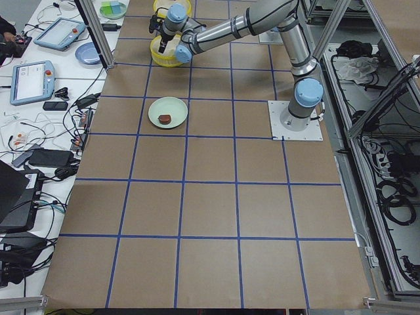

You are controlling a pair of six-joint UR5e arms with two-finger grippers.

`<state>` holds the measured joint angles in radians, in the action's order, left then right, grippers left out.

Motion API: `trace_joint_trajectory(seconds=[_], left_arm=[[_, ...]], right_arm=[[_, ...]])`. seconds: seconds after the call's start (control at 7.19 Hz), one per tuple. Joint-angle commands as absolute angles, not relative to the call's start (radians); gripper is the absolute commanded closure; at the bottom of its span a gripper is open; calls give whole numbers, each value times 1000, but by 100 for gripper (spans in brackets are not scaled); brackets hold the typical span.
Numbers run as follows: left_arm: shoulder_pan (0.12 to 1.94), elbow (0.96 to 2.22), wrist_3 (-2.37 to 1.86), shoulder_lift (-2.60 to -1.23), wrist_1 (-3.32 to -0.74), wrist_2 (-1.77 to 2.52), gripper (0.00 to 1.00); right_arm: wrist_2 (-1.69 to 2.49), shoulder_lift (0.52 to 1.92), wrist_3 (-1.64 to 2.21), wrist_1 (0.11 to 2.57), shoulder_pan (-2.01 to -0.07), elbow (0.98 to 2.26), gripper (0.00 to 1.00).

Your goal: Stack buns with steamer

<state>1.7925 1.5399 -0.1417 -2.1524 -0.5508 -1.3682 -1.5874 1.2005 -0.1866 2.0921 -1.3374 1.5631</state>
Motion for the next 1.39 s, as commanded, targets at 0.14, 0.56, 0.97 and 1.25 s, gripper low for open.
trace_joint_trajectory(seconds=[0.14, 0.56, 0.97, 1.25], left_arm=[[1530, 1548, 144, -2057, -815, -1440, 0], [1366, 1574, 356, -2077, -876, -1474, 0], [1332, 1629, 457, -2100, -865, -1524, 0], [1328, 1634, 463, -2120, -873, -1528, 0]], right_arm=[[-1592, 1203, 76, 2095, -1521, 1562, 96], [-1594, 1169, 213, 2106, -1603, 1562, 96], [-1592, 1149, 232, 2114, -1609, 1562, 96], [-1594, 1140, 232, 2115, -1609, 1555, 96]])
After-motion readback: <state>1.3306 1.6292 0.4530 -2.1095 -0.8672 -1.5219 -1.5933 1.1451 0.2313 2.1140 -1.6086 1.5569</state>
